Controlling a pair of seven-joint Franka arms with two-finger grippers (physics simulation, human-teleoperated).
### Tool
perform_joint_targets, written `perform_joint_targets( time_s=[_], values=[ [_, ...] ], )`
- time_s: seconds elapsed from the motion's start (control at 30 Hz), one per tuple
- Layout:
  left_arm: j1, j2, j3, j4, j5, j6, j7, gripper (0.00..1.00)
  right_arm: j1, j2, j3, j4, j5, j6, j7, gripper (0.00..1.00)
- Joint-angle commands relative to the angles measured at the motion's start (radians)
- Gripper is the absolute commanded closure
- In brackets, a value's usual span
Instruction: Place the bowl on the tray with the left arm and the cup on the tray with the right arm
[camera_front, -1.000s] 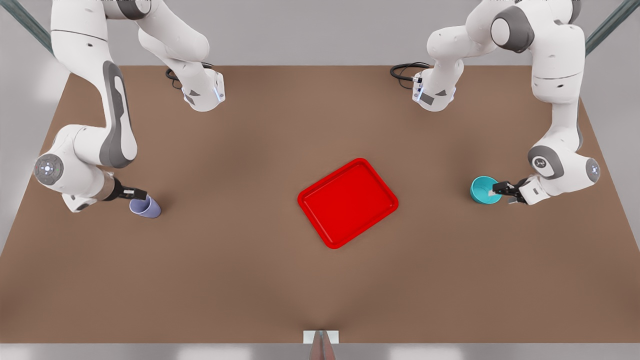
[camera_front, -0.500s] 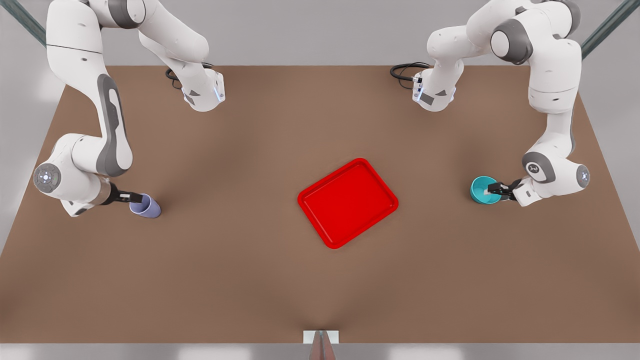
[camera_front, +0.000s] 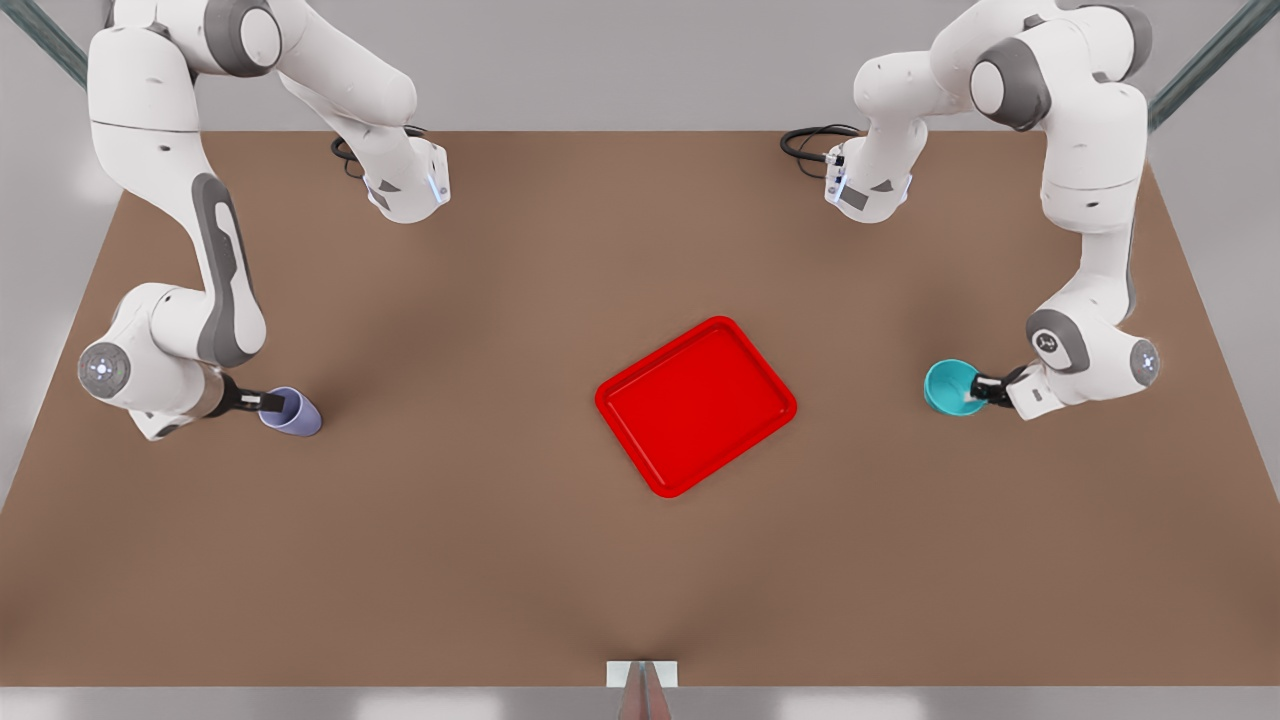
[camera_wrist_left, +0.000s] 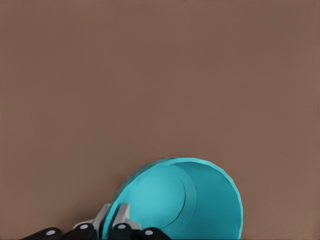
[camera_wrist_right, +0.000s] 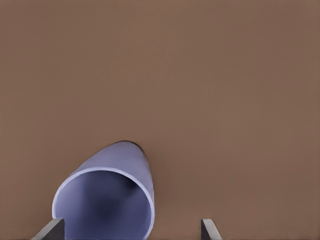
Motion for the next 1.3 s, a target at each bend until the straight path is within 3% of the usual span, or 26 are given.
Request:
perform_joint_targets(
  time_s=[0.0,0.23,0.4,0.8,1.2,1.23,1.27],
  values=[
    [0.0,0.0,-0.001,0.003,-0.01,-0.001,-0.001,0.79,0.0,0.0,0.0,-0.002,-0.001,0.001,0.0,0.0],
    [-0.005,-0.046,-0.012,0.06,-0.013,-0.116,-0.024,0.79,-0.003,0.014,0.0,-0.01,-0.001,0.027,0.0,0.0],
    [-0.014,-0.071,-0.162,0.061,-0.096,-0.127,-0.064,0.79,-0.011,0.025,0.0,-0.007,-0.003,0.038,-0.002,0.0],
    [-0.523,-0.043,-0.166,0.168,-0.215,-0.019,-0.674,0.79,-0.01,0.042,0.0,-0.005,-0.012,0.051,-0.002,0.0],
    [-0.612,0.035,-0.169,0.17,-0.238,0.028,-0.688,0.79,-0.008,0.04,0.0,-0.004,-0.012,0.042,-0.002,0.0],
    [-0.612,0.038,-0.169,0.17,-0.24,0.028,-0.688,0.61,-0.008,0.04,0.0,-0.002,-0.012,0.042,-0.002,0.0],
    [-0.618,0.046,-0.169,0.168,-0.24,0.044,-0.69,0.0,-0.007,0.04,0.0,-0.002,-0.012,0.042,-0.002,0.0]
  ],
)
